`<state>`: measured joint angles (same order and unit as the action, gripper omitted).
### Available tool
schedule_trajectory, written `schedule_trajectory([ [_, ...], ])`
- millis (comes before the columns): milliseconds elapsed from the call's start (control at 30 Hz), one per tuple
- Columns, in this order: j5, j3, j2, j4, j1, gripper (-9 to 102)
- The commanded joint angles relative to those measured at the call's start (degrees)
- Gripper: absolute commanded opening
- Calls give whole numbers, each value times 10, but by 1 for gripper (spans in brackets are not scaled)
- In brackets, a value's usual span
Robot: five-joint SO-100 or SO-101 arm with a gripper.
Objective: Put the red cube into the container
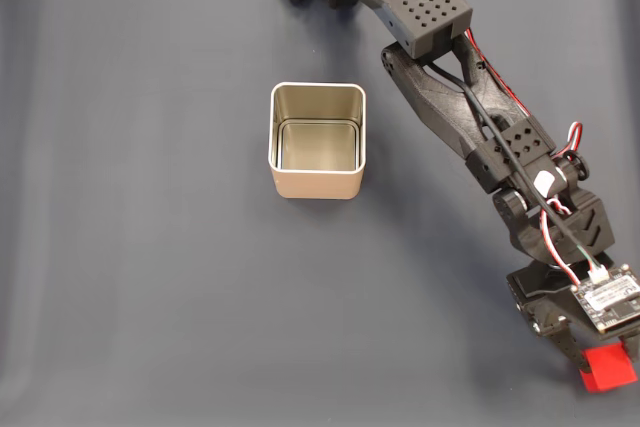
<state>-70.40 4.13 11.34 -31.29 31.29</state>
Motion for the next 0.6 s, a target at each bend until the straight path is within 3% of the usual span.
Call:
schedule_trajectory([
  [0, -2, -34, 12, 7, -11, 11],
  [567, -14, -37, 41, -51, -11, 6],
])
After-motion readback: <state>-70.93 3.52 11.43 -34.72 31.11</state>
